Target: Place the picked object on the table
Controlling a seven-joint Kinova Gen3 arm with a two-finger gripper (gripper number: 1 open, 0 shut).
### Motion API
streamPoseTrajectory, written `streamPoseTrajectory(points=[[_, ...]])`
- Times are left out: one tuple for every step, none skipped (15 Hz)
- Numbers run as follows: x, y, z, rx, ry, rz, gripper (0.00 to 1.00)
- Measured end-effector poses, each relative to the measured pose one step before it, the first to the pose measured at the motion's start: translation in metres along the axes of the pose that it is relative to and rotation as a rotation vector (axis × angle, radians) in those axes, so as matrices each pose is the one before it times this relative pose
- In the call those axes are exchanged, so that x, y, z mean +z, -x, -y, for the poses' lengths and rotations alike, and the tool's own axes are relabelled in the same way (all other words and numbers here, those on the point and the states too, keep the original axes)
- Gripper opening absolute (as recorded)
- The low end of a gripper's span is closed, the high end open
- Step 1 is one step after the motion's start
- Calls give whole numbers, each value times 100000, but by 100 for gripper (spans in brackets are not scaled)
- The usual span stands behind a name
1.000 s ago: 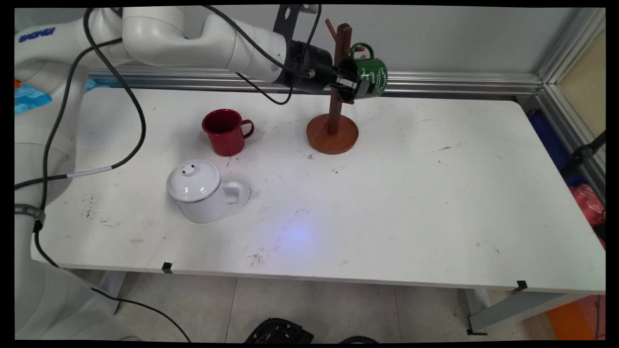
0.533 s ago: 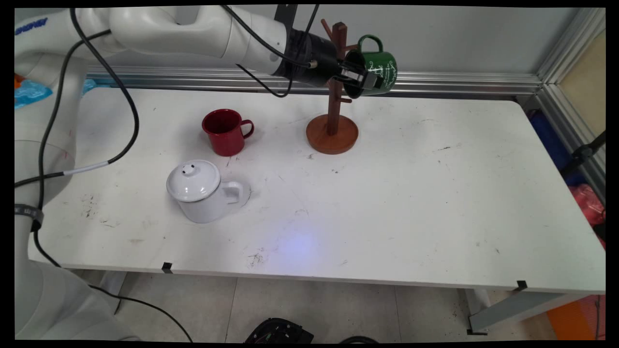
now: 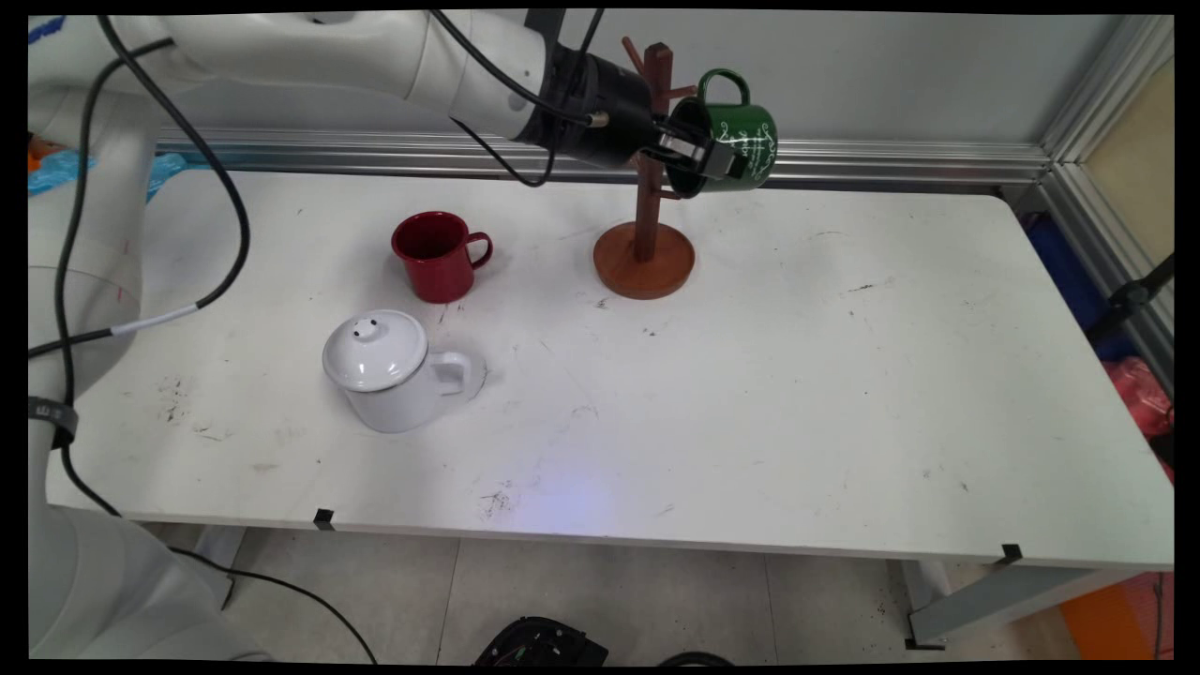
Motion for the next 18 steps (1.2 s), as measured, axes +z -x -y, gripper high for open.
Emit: streamPoseTrajectory(points=[[-208,7,-146,436,-193,851,0],[-361,60,-238,785,-565,1895,0],[-322,92,-199,657,-653,1894,0],[-214,72,-152,453,-489,1429,0],[-286,106,-204,580,-762,2138,0],[-188,75,-136,350,-553,1502,0],[-272,118,-184,446,-932,2233,0],[-297,145,-230,732,-1321,3183,0],[-202,132,-142,677,-1093,2557,0],[-183,160,-112,705,-1178,2620,0],[-125,221,-181,1034,-1621,3785,0],[-34,190,-171,887,-1631,3278,0],[35,166,-168,726,-1467,2886,0],[105,170,-191,564,-1670,3020,0],[170,182,-227,281,-1973,3380,0],[217,170,-251,45,-1936,3258,0],[288,128,-272,203,-1946,3213,0],[235,131,-214,-55,-1790,2713,0]])
